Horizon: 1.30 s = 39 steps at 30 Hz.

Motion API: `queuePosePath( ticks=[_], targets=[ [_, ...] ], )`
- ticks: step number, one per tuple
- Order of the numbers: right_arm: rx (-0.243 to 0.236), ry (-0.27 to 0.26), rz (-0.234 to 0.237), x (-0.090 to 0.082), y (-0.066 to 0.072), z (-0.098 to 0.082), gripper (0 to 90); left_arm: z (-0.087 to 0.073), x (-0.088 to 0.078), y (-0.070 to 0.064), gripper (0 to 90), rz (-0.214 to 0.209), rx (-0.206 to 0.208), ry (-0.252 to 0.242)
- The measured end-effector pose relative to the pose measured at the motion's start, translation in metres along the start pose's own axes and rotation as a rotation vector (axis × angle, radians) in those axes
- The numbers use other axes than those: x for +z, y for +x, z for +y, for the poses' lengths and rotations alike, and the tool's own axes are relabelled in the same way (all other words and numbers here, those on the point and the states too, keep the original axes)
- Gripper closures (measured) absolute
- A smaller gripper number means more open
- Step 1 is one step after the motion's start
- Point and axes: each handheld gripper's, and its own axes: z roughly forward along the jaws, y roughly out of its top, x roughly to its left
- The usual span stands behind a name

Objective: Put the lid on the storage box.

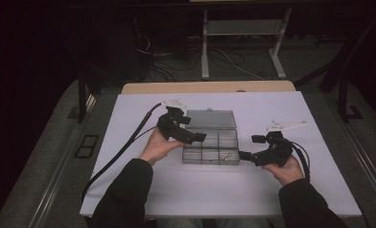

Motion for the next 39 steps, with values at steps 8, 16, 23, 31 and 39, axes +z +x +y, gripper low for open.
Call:
queuePosePath(
  ticks=[8, 16, 23, 31, 39],
  targets=[
    [-0.005, 0.013, 0.003, 0.009, -0.005, 0.017, 0.8, -0.003, -0.015, 0.012, 0.0, 0.038, -0.019, -0.044],
    [-0.013, 0.023, -0.008, 0.014, -0.012, 0.031, 0.8, -0.003, -0.023, 0.026, 0.0, 0.071, -0.045, -0.067],
    [-0.016, 0.029, -0.022, 0.018, -0.021, 0.045, 0.8, -0.004, -0.024, 0.042, 0.0, 0.108, -0.078, -0.069],
    [-0.013, 0.037, -0.027, 0.026, -0.03, 0.054, 0.8, -0.002, -0.022, 0.061, 0.0, 0.131, -0.117, -0.062],
    [0.006, 0.055, -0.036, 0.038, -0.045, 0.062, 0.8, 0.007, -0.019, 0.076, 0.0, 0.137, -0.151, -0.071]
  ],
)
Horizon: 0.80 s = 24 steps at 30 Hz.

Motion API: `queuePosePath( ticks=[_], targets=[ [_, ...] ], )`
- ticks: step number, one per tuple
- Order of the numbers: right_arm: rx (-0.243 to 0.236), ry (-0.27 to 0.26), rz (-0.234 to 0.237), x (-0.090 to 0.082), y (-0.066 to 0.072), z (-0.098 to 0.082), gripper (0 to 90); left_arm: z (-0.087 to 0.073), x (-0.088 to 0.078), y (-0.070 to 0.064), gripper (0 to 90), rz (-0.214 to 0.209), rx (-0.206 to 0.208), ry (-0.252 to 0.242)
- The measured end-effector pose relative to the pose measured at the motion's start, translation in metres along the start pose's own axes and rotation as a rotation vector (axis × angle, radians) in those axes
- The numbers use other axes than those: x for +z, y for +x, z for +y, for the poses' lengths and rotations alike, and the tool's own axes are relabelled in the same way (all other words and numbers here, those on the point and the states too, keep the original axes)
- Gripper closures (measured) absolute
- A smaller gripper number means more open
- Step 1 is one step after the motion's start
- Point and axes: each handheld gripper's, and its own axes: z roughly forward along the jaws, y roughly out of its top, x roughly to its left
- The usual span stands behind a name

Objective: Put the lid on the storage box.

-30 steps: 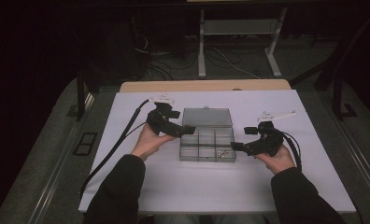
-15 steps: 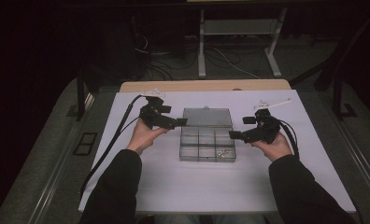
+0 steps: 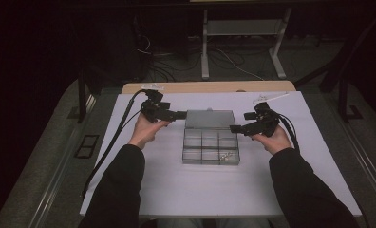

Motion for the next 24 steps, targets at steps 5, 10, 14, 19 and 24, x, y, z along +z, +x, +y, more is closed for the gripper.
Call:
queuePosePath(
  ticks=[5, 10, 14, 19, 24],
  targets=[
    [0.014, 0.005, -0.019, 0.006, -0.01, 0.005, 0.9, 0.007, 0.006, 0.005, 0.0, 0.001, -0.012, -0.003],
    [0.03, -0.002, -0.029, 0.01, -0.02, 0.008, 0.8, 0.007, 0.015, 0.011, 0.0, -0.006, -0.049, -0.022],
    [0.05, -0.007, -0.034, 0.015, -0.027, 0.008, 0.8, 0.004, 0.024, 0.016, 0.0, -0.008, -0.068, -0.025],
    [0.077, -0.005, -0.046, 0.021, -0.037, 0.005, 0.8, -0.001, 0.036, 0.021, 0.0, -0.008, -0.095, -0.012],
    [0.11, -0.001, -0.057, 0.027, -0.047, 0.001, 0.8, -0.009, 0.048, 0.029, 0.0, -0.004, -0.136, -0.004]
  ],
)
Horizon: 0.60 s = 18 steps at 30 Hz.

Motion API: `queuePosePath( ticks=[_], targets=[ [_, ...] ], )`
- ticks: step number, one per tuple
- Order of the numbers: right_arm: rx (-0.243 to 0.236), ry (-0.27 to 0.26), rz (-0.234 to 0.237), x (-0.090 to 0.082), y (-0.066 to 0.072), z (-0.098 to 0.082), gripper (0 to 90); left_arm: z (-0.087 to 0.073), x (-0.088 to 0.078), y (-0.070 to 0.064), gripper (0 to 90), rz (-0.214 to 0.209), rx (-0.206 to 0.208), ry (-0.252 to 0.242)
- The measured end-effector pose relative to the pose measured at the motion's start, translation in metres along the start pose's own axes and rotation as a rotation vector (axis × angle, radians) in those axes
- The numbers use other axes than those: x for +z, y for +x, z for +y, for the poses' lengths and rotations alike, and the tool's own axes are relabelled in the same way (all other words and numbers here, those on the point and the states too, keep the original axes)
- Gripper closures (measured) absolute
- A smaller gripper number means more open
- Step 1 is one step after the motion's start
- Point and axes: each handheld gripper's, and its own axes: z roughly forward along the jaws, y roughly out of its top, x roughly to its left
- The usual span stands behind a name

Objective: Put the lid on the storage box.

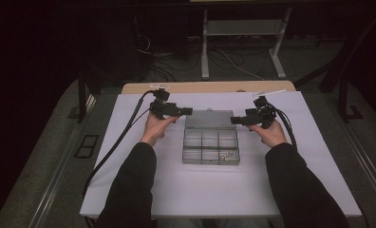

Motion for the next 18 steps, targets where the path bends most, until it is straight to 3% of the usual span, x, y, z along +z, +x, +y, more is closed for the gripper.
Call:
queuePosePath(
  ticks=[5, 9, 15, 18],
  targets=[
    [0.03, 0.012, -0.004, 0.008, -0.009, -0.003, 0.8, -0.007, 0.011, 0.008, 0.0, 0.005, -0.033, 0.011],
    [0.034, 0.028, -0.01, 0.013, -0.013, -0.006, 0.8, -0.013, 0.019, 0.012, 0.0, 0.012, -0.038, 0.056],
    [0.063, 0.037, -0.048, 0.018, -0.015, -0.007, 0.9, -0.019, 0.027, 0.015, 4.0, 0.017, -0.056, 0.075],
    [0.073, 0.025, -0.032, 0.018, -0.016, -0.007, 15.0, -0.021, 0.029, 0.015, 10.5, 0.024, -0.064, 0.077]
  ],
)
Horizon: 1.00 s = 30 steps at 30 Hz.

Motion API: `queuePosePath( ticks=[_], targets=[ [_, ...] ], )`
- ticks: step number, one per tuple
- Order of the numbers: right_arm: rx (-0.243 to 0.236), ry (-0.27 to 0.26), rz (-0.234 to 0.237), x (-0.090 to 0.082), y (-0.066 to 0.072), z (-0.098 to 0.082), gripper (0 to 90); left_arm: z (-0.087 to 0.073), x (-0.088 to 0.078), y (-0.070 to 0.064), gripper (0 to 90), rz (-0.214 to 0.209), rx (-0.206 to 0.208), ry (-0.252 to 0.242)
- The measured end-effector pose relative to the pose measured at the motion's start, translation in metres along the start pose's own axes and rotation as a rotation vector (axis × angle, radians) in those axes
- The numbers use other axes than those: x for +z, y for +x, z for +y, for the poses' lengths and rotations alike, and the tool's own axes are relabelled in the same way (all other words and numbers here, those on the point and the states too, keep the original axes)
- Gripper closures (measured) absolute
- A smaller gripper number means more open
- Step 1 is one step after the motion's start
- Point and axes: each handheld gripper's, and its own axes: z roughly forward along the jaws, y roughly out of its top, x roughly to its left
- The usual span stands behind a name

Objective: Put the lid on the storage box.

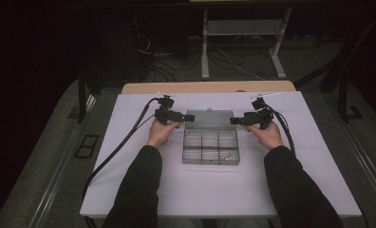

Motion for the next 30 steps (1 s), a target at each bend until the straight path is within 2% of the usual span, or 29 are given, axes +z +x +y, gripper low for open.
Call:
queuePosePath(
  ticks=[2, 4, 6, 11, 15, 19, 26, 30],
  targets=[
    [0.018, -0.007, -0.007, 0.001, -0.001, 0.0, 16.9, -0.002, 0.002, 0.001, 14.2, -0.005, 0.004, 0.004],
    [0.034, -0.001, -0.016, 0.003, -0.001, 0.0, 22.6, -0.004, 0.002, 0.002, 16.6, -0.011, -0.01, 0.003],
    [0.042, 0.008, -0.017, 0.005, -0.001, -0.001, 24.1, -0.006, 0.002, 0.005, 19.3, -0.017, -0.024, -0.001],
    [0.062, 0.027, -0.004, 0.01, -0.001, -0.004, 30.9, -0.011, 0.003, 0.01, 25.4, -0.025, -0.046, 0.011],
    [0.073, 0.038, -0.001, 0.015, -0.001, -0.005, 33.5, -0.015, 0.004, 0.012, 31.3, -0.051, -0.066, 0.015],
    [0.075, 0.039, 0.003, 0.017, 0.0, -0.005, 34.3, -0.017, 0.004, 0.015, 34.5, -0.084, -0.105, 0.02],
    [0.093, 0.046, 0.01, 0.021, 0.001, -0.007, 34.8, -0.018, 0.005, 0.014, 41.7, -0.156, -0.126, 0.026],
    [0.104, 0.041, 0.022, 0.021, -0.001, -0.009, 34.9, -0.019, 0.005, 0.014, 43.5, -0.162, -0.127, 0.027]
  ],
)
